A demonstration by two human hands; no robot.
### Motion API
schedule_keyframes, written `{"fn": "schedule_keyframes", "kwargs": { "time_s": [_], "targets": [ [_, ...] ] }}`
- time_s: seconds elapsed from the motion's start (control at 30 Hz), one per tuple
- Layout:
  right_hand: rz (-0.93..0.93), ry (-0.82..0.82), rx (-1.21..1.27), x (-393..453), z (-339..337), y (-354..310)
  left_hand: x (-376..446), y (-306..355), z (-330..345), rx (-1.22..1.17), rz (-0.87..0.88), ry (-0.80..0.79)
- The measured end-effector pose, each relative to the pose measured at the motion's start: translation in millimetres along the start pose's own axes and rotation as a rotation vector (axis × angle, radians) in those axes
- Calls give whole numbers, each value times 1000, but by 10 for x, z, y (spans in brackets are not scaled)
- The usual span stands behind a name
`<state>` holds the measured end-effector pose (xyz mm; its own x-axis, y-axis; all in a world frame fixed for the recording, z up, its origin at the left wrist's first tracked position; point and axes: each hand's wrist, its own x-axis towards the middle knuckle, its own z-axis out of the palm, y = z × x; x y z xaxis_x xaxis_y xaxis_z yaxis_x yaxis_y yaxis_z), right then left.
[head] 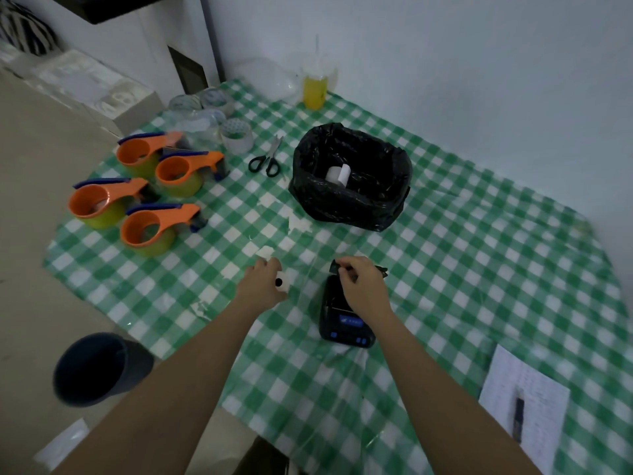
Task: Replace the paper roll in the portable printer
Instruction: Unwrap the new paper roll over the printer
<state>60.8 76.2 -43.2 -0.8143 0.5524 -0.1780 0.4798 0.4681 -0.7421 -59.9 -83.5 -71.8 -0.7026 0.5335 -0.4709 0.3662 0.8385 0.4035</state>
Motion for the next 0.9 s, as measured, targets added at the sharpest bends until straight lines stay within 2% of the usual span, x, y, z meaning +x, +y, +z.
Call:
{"fn": "schedule_keyframes", "kwargs": {
  "time_s": [0.1,0.2,0.3,0.4,0.47,0.53,0.63,0.77,0.9],
  "targets": [
    [14,2,6,-23,-5,-4,-25,39,-24,-40,42,61],
    [35,4,87,-83,-21,-42,-90,156,-89,-250,141,132],
    [166,-96,326,-142,-66,-76,-201,385,-185,-499,279,64],
    [304,-177,613,-216,-198,-76,-318,643,-254,-647,365,-13],
    [303,-167,776,-282,-323,-50,-370,771,-267,-708,400,-56],
    [258,-108,833,-365,-449,-21,-413,871,-272,-745,419,-113],
    [169,-18,811,-494,-592,18,-478,1035,-287,-758,381,-205],
    [81,82,739,-628,-738,18,-563,1260,-316,-841,190,-310],
    [34,124,716,-710,-808,-2,-651,1368,-296,-905,178,-374]
  ]
}}
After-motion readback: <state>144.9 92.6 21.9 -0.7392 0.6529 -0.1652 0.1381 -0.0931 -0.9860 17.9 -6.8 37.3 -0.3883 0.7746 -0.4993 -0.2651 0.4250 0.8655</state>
